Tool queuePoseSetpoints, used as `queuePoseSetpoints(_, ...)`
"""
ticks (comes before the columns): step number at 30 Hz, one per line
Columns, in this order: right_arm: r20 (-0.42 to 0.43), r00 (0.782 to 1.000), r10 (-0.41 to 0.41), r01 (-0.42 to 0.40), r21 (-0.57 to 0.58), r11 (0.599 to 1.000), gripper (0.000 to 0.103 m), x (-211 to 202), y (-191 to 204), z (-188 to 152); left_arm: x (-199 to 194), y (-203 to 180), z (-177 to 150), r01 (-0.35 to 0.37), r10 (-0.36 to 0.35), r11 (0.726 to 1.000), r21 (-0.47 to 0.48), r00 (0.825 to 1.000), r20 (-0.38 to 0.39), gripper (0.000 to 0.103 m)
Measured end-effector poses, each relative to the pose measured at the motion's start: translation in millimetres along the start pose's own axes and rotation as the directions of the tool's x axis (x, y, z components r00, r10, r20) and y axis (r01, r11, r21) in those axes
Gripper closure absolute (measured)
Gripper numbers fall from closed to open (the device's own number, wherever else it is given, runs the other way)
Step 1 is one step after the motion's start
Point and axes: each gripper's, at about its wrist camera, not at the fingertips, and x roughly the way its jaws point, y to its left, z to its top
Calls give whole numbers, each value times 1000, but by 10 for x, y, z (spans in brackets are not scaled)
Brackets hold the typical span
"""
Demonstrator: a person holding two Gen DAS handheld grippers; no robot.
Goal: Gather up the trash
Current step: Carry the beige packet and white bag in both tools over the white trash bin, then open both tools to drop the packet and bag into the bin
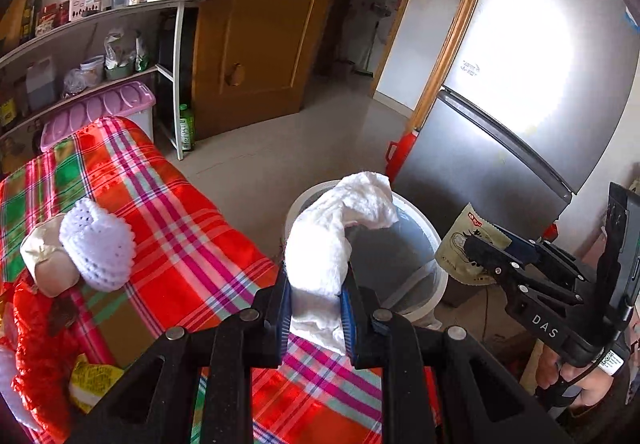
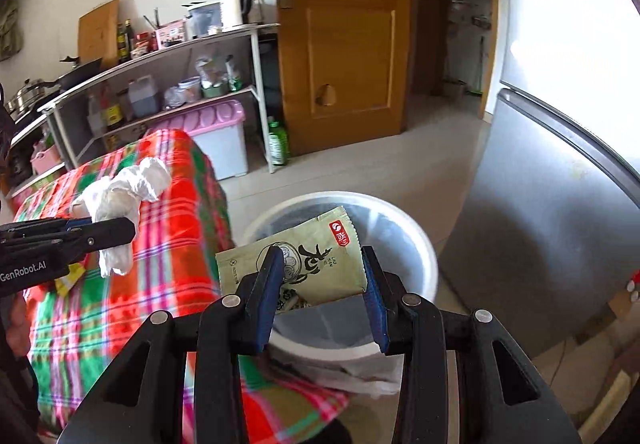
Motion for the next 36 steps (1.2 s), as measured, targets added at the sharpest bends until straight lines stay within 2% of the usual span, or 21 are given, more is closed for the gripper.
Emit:
queuePoseSetpoints(12, -85, 995, -49, 51, 15, 999, 63, 400, -436, -55, 732, -228, 157, 12, -9, 999, 30, 994, -109, 81)
queuePoseSetpoints(14, -100, 994, -48, 49, 14, 999, 63, 492, -458, -65, 826, -262, 154, 27, -24, 999, 27, 992, -123, 81)
queuePoseSetpoints(18, -140, 989, -43, 43, -2, 999, 63, 717, -480, -86, 1026, -271, 151, 8, -5, 1000, 21, 986, -168, 81)
queuePoseSetpoints(21, -173, 984, -50, 49, -13, 999, 62, 849, -498, -117, 1133, -273, 143, 5, -2, 1000, 19, 982, -189, 74)
queuePoseSetpoints(23, -196, 979, -60, 57, -19, 998, 60, 933, -513, -133, 1192, -278, 126, 0, 4, 1000, 19, 980, -199, 60)
queuePoseSetpoints(26, -202, 977, -63, 61, -13, 998, 57, 984, -545, -163, 1252, -257, 126, -10, 12, 1000, 13, 980, -201, 57)
queuePoseSetpoints(28, -202, 977, -64, 65, -3, 998, 46, 991, -574, -170, 1281, -256, 128, -7, 10, 1000, 13, 978, -207, 56)
queuePoseSetpoints(36, -186, 980, -69, 74, 19, 997, 44, 942, -603, -168, 1226, -273, 152, -8, 10, 1000, 12, 983, -183, 55)
